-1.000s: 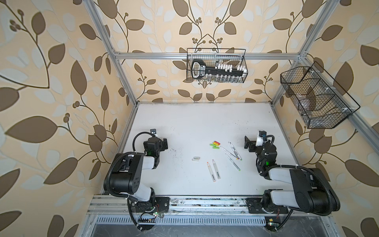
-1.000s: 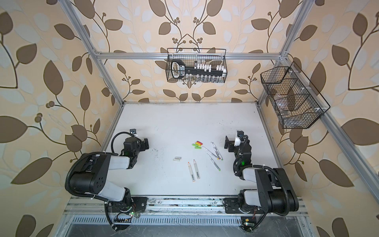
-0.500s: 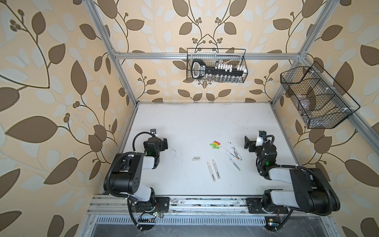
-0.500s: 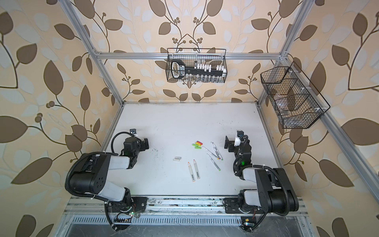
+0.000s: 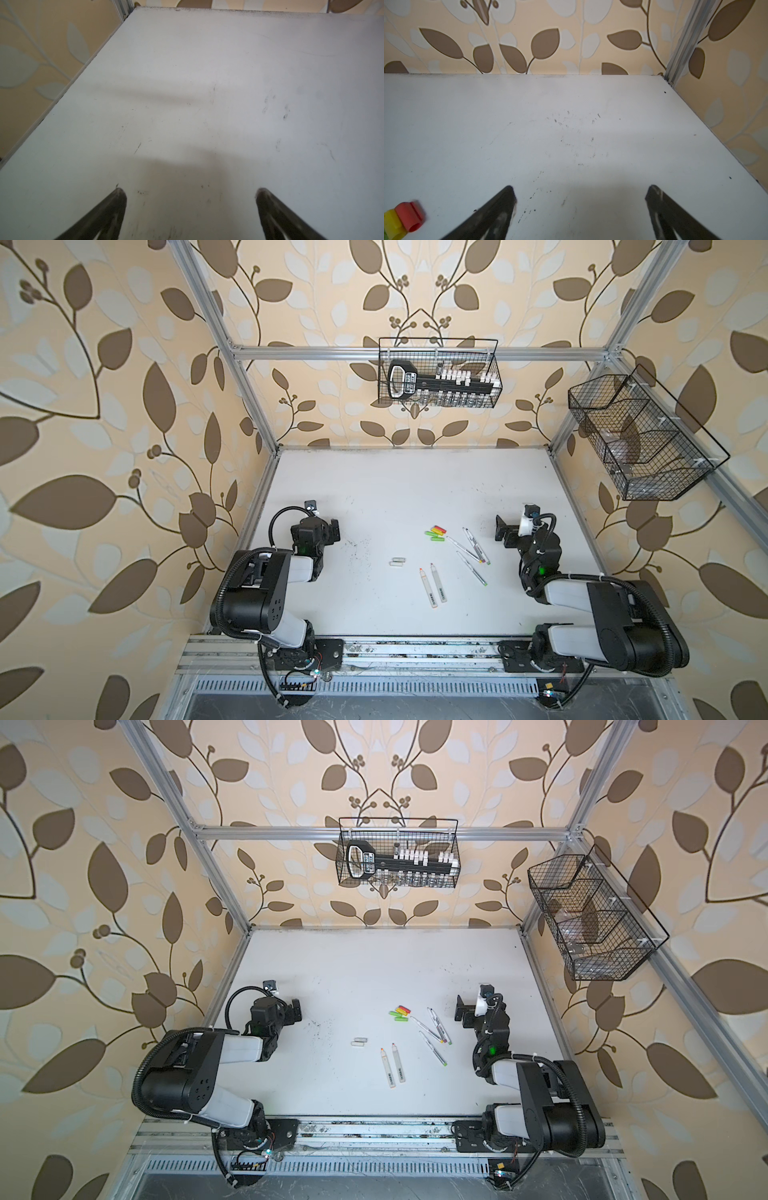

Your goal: Insert the pens into the pen caps

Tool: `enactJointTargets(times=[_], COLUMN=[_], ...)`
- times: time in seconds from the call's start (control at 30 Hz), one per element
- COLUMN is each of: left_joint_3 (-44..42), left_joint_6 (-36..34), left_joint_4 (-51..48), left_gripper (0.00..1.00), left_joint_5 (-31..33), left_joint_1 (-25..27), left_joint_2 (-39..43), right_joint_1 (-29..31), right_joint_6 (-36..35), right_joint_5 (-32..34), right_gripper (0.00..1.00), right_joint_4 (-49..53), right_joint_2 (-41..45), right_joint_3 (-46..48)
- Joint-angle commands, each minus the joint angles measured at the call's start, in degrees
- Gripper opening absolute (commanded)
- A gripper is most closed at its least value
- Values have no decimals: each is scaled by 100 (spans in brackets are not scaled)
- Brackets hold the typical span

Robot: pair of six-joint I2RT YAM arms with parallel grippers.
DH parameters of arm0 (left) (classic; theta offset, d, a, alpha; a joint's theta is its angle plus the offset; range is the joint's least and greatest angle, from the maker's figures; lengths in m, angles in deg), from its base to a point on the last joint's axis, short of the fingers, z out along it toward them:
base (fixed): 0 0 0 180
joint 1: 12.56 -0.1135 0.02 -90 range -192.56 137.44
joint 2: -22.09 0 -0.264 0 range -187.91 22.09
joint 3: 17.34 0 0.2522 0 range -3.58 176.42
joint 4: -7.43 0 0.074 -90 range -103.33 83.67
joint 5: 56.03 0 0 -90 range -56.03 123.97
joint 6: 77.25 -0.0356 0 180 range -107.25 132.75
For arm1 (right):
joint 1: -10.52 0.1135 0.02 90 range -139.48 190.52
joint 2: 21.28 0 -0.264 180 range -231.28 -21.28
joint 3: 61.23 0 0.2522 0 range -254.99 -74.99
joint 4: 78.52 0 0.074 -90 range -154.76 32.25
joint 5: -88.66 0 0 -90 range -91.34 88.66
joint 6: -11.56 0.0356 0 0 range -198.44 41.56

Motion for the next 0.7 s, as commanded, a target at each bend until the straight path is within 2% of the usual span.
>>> enactJointTargets(times=[0.0, 0.1, 0.23, 0.4, 0.53, 0.57, 0.63, 0.67], left_joint_3=[173, 135, 489, 1159, 1623, 1786, 2081, 2258], left_joint_6=[37, -59, -68, -18, 349, 578, 857, 1162], left_joint_4=[212, 245, -603, -1911, -2778, -3063, -3634, -4009], left_gripper=[99, 99, 99, 99, 99, 99, 99, 99], left_joint_5=[-103, -193, 26, 1048, 1972, 2224, 2339, 2694], left_joint_1=[-65, -60, 16, 518, 839, 887, 1000, 1084], left_joint_2=[48, 119, 369, 390, 590, 617, 686, 699], right_joint_1=[-62, -77, -48, 59, 154, 229, 420, 529], right_joint_6=[-31, -23, -40, -93, -147, -188, -315, -326], right_joint_5=[-105, -138, -96, 92, 284, 388, 505, 617], right_gripper=[100, 100, 100, 100, 100, 100, 100, 100], right_joint_4=[-136, -79, -63, -117, 450, 720, 1628, 2028], right_joint_2=[-31, -50, -41, 0, 234, 325, 468, 484], right_joint_3=[17, -19, -27, 19, -207, -338, -729, -962])
